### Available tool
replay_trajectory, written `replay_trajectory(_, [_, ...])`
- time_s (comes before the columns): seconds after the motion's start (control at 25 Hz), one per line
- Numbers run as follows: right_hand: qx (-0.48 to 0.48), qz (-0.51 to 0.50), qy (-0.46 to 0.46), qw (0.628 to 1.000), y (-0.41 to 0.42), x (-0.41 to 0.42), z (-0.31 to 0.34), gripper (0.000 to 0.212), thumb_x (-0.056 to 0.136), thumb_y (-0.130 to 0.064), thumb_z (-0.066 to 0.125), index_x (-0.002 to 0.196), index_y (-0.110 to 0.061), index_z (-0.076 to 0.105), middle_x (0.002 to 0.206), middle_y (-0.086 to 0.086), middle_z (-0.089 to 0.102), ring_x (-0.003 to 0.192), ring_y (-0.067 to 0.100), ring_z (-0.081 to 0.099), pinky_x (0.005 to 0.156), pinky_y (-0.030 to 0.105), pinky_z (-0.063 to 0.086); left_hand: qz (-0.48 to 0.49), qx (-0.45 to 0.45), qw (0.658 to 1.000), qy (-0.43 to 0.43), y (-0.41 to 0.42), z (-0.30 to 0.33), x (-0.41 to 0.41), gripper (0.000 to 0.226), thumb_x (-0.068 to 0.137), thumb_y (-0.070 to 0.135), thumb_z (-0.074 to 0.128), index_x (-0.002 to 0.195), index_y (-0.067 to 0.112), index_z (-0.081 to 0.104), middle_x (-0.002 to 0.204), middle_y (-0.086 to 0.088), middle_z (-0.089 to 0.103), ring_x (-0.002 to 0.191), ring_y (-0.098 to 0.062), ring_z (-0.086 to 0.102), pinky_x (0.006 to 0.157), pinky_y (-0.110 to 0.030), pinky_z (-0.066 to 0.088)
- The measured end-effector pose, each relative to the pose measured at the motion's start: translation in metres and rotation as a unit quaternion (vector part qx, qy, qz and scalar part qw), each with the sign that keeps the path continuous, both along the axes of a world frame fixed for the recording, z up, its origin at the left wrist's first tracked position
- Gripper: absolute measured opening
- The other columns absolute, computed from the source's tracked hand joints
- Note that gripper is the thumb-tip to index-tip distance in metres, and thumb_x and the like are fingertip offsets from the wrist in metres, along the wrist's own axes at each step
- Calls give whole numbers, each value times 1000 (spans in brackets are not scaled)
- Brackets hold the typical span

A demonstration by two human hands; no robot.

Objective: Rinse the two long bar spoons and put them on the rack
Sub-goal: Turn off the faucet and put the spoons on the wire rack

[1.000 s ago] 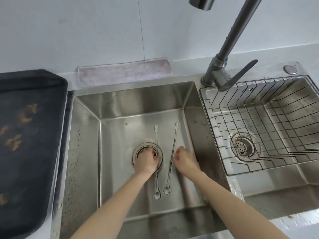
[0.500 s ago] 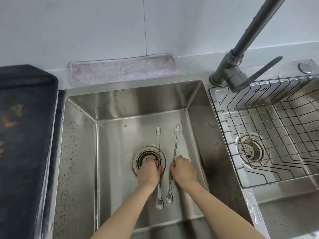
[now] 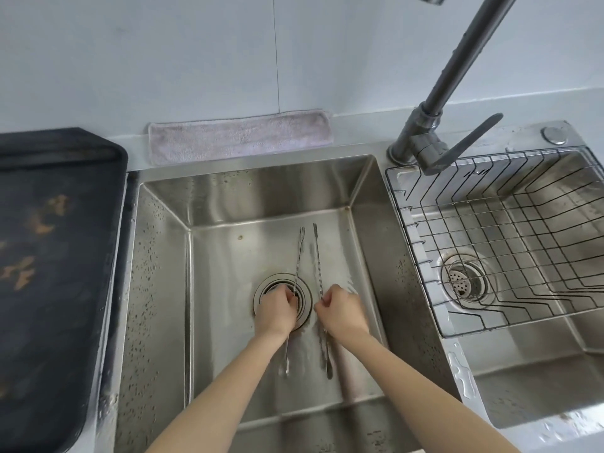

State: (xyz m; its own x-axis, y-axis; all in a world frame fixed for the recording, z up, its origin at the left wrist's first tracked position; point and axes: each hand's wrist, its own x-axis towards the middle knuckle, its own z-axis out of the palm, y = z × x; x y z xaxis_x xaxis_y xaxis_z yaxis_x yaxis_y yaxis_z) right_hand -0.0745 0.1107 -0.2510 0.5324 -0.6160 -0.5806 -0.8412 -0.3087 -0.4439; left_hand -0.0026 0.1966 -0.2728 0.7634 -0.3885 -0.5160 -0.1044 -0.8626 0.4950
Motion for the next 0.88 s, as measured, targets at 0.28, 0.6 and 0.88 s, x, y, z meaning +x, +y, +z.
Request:
replay_trajectory(0.28, [21,-45,-97,994,-14,-4,56,18,82,-16,53,96,-8,60,101,16,69,94,32,59,70,27,42,20,-88,995,-48,0,55,4,19,90,14,52,102,3,61,103,-17,68,101,-33,60,85,-32,45])
replay_trajectory(0.6, [12,-26,-194,981,-40,-22,127,3,81,-14,53,82,-16,51,77,-1,55,80,19,50,57,21,37,4,-135,986,-95,-4,118,-1,11,86,16,54,90,11,63,84,-5,65,84,-27,61,77,-33,47])
replay_trajectory(0.88, [-66,13,-226,972,-87,-48,163,4,82,-11,53,83,-14,54,79,2,57,80,20,51,71,27,40,-26,-120,984,-129,-20,159,-9,8,86,19,55,88,17,62,80,4,59,81,-22,58,74,-32,46])
